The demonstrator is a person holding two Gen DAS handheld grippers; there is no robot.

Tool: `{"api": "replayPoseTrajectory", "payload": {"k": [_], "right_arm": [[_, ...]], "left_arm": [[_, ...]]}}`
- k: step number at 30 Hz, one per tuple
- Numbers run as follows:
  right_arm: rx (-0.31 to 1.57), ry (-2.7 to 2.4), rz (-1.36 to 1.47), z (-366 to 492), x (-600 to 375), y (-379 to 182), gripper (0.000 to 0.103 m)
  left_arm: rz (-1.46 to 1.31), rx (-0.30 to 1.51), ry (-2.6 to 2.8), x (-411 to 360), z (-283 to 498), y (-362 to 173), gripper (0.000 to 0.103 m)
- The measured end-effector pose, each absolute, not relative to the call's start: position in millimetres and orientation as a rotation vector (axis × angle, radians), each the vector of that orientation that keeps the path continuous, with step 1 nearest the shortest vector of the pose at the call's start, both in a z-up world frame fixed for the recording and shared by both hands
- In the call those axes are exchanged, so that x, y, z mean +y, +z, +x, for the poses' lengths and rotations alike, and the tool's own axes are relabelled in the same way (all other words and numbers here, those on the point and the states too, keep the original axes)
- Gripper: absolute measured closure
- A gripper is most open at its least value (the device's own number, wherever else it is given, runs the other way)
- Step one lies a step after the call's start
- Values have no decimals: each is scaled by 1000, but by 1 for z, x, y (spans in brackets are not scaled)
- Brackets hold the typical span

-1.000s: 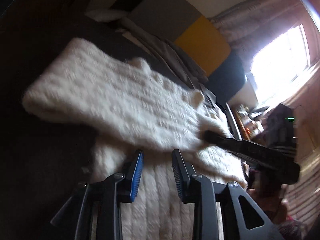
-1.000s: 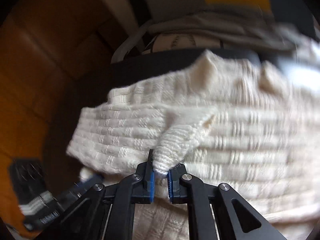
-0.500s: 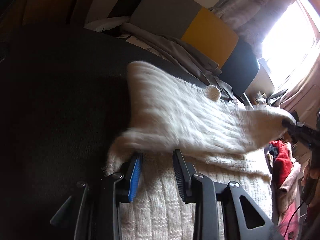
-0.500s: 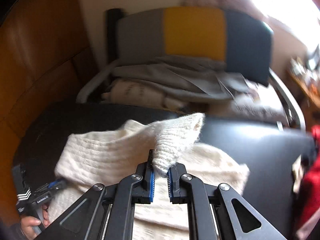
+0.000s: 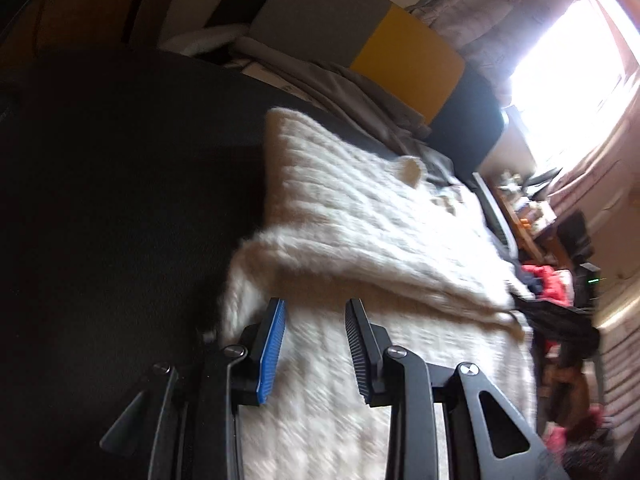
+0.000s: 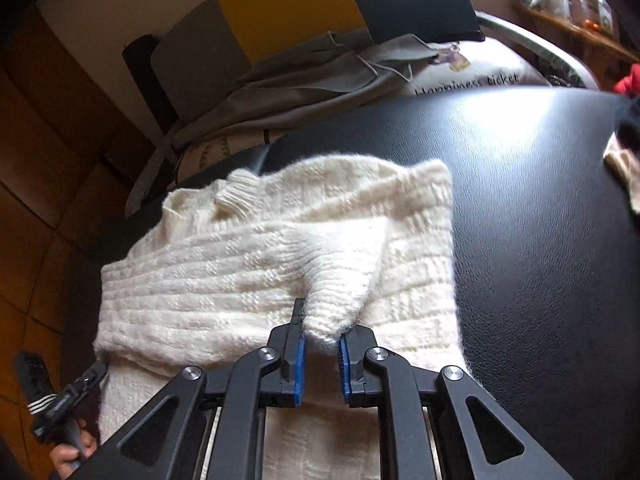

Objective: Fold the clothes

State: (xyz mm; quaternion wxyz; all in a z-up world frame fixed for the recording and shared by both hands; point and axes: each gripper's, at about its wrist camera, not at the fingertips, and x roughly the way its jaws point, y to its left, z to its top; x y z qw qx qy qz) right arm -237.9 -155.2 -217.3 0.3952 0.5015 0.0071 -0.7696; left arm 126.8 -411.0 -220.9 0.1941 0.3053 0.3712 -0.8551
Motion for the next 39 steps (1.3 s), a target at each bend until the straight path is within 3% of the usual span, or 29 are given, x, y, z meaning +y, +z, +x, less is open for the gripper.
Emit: {"api": "replayPoseTrajectory", "payload": {"k": [4,5,10,13,14,21,27,39], "right_arm": [[22,-1965,1260,-239,-150,-217,83],[66,-1995,1241,-236,-148,-213,78],[244,-2127,1070,-218,-151,-180,73],[291,-2102,978,-208,-167,-166,53],[310,-2070,963,-205,-177,-167,52],[511,-2042,1006,-201,-219,-214,51],[438,-2045,902,-200,-184,-228,46],[450,-2077,868,-200,-193,-230,37]], "left_arm": [[791,863,-2480,-401,118,-186,70],[781,815,-2496,-400,113,-178,68],[825,631,-2477,-409,70,-164,66],[843,597,-2451,-417,45,-164,66],[844,591,-2438,-422,38,-166,66],[1008,630,-2321,-444,9,-216,65],[901,772,-2387,-447,35,-231,63],[942,595,-2317,-436,15,-225,62]]}}
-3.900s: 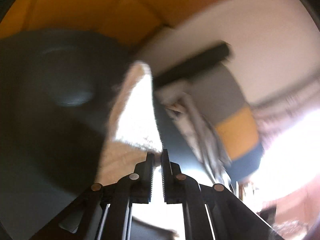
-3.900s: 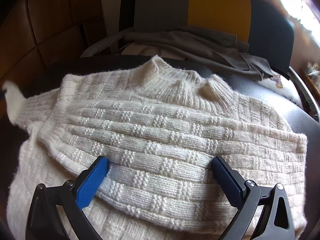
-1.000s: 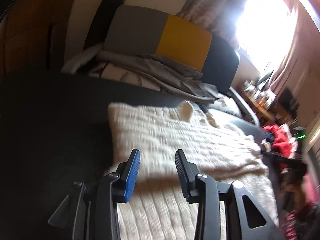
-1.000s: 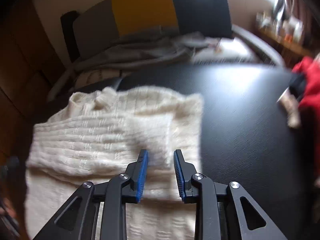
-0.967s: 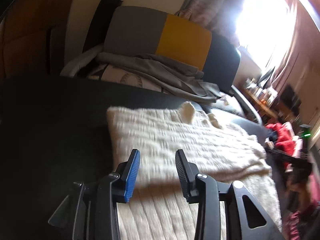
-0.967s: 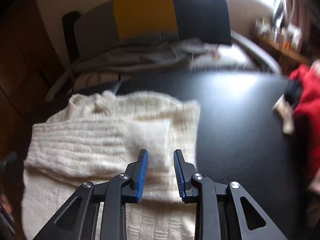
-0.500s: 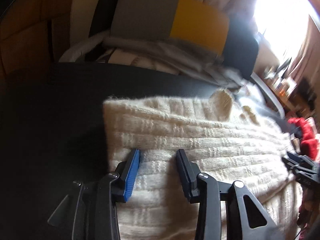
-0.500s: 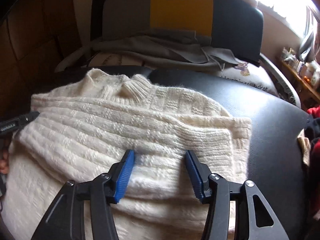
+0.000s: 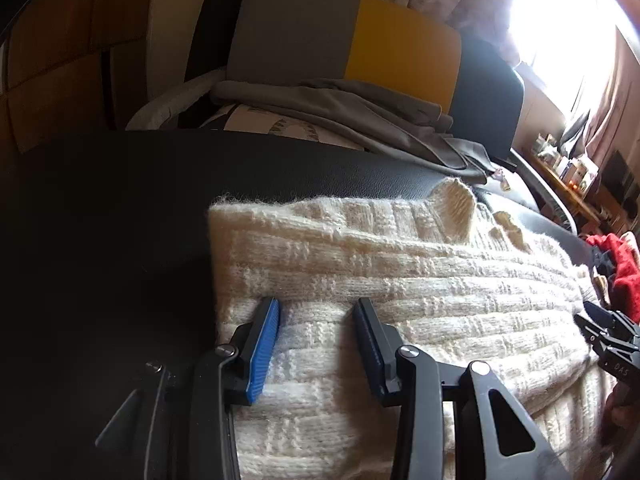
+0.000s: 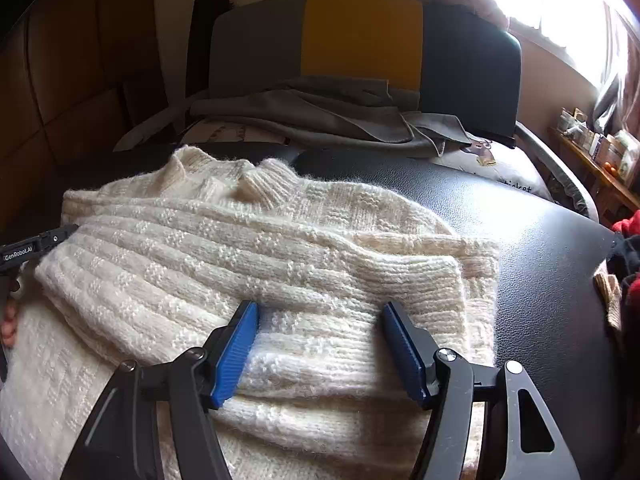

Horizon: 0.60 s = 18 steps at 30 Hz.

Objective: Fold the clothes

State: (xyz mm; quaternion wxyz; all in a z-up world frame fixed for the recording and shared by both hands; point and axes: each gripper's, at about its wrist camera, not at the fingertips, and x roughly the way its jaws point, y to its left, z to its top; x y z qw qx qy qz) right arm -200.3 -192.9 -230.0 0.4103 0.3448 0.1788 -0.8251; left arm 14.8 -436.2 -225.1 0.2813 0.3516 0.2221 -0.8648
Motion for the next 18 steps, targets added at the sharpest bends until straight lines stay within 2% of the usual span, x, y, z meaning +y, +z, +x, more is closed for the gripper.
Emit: {"api": "replayPoseTrajectory", "payload": {"k": [3,6,9,12,13,14,15,18], "right_arm": [[431,-2061,882,-201,-191,-229,36],[405,-2030,913,-204,-190,-228,34],[356,-1932,1005,-211,-188,-221,15],[239,-1896,1027,-211,-172,-200,13],[174,-1892,1031,-210,-161,-196,11],[114,-1888,1035,-209,-150,-193,5],[134,-1896,1063,-208,-144,-200,0],[206,-1918,1160,-207,-126,-224,0]], "left_arm": [[935,612,-2244,-426,25,-211,63],[955,554,-2268,-402,32,-206,61],[993,441,-2258,-381,39,-207,61],[1021,460,-2260,-371,49,-210,59],[1052,439,-2244,-367,51,-217,58],[1063,423,-2238,-365,54,-223,56],[1053,425,-2240,-364,56,-224,56],[1073,438,-2218,-363,58,-221,56]]}}
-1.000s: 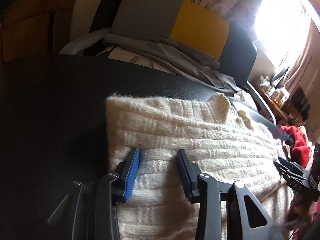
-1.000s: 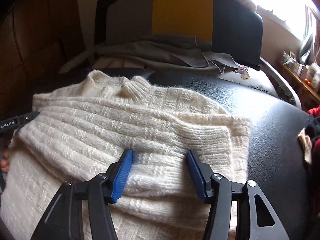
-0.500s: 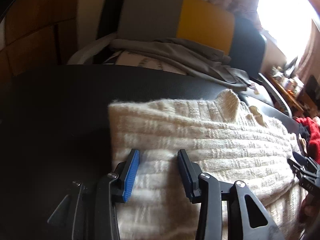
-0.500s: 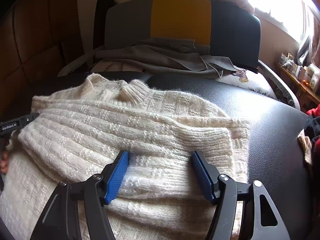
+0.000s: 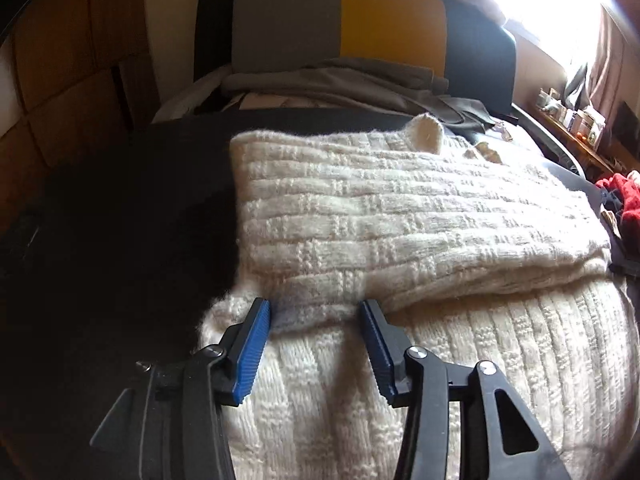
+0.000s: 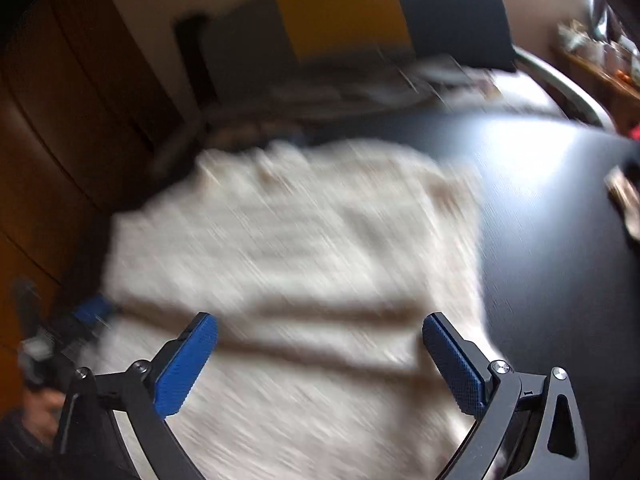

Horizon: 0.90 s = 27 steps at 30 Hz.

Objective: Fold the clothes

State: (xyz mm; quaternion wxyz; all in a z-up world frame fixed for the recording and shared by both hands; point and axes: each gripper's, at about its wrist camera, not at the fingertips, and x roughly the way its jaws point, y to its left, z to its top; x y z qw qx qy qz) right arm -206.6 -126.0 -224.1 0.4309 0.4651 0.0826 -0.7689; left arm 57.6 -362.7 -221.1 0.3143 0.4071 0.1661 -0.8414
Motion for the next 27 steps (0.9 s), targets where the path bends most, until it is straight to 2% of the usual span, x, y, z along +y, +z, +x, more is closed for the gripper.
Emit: {"api": "replayPoseTrajectory", "payload": {"k": [7,11,13,17,20,23,27], "right_arm": [[-52,-1924,1050,-186,-47,-202,0],[-114,-1871,1013,-167,-23,-196,0],[-244,-1777,1017,-169,-23,-196,0],[-619,-1684,1067,-196,-18,-212,0],[-836,-1647,1194,-225,-26,-231,0],[-956,-1669,1276,-240,-34,-241,0],[-1088,-1815,1082,-248,-24,-227,0]], "left_arm": [[952,580,-2229,-330,99,-217,56],[903,629,-2236,-308,124,-229,56],[884,625,-2257,-302,133,-232,55],[887,553,-2285,-295,136,-234,55],[866,545,-2293,-292,137,-236,55],[852,552,-2294,-293,136,-236,55],[856,535,-2293,-294,133,-237,54]]}}
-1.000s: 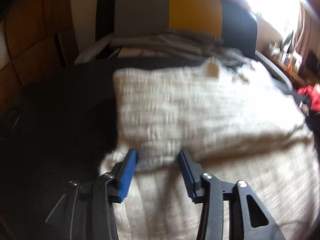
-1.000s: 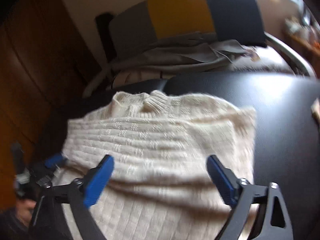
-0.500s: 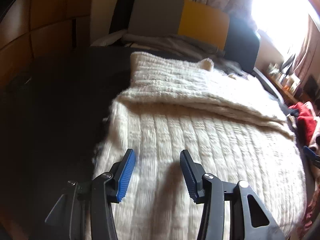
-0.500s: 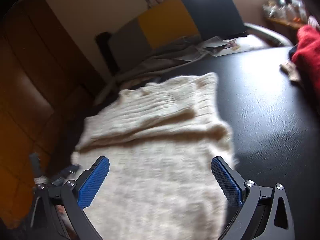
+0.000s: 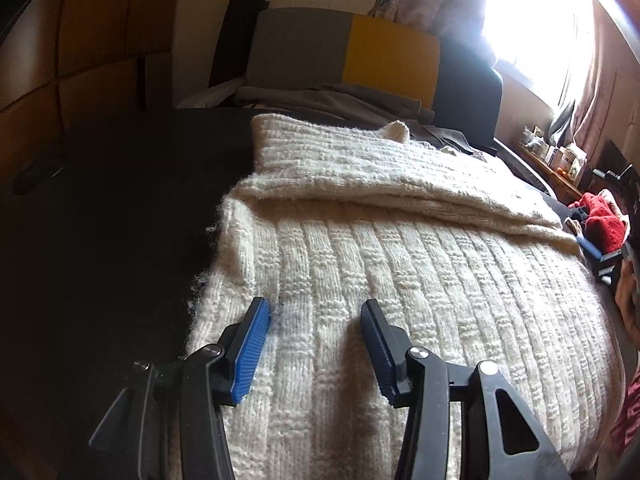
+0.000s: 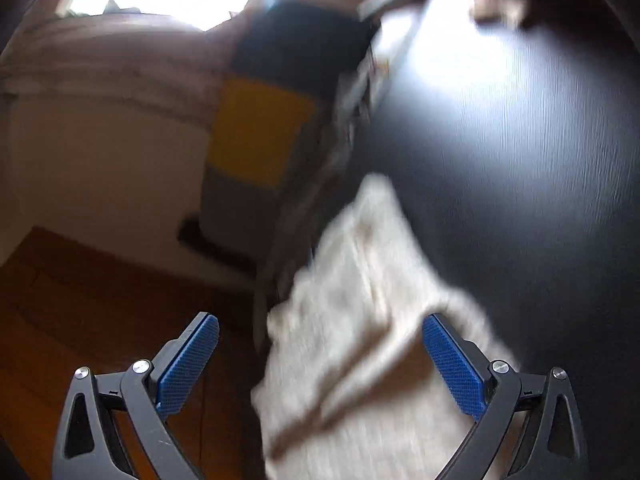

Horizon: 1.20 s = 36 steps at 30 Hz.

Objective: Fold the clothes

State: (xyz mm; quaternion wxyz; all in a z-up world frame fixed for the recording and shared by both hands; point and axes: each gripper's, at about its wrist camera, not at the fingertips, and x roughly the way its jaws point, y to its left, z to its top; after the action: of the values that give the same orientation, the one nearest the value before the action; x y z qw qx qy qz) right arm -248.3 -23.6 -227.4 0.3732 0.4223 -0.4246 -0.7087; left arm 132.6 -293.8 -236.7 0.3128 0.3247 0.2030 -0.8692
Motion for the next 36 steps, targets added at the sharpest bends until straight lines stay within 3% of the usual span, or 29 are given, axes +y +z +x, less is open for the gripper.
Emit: {"api": "replayPoseTrajectory", "payload": {"k": [5,11,17,27,36], "right_arm": [[-1087,-1816,1106,-261,-22,-241,0],[-763,-1862,1119,-241,-36,-222,0],[-646,-1815,1113,-214,-36,-209,0],[-114,-1826,1006,-163,-83,-189,0],[-142,-1901,1064,-208,-101,-225,0]], "left_arm": [[846,530,-2298,-293,132,-239,54],[839,532,-2300,-294,132,-240,54],[840,516,-2292,-290,131,-239,53],[870,539,-2266,-292,130,-236,53],[952,518,-2271,-313,112,-237,46]]}}
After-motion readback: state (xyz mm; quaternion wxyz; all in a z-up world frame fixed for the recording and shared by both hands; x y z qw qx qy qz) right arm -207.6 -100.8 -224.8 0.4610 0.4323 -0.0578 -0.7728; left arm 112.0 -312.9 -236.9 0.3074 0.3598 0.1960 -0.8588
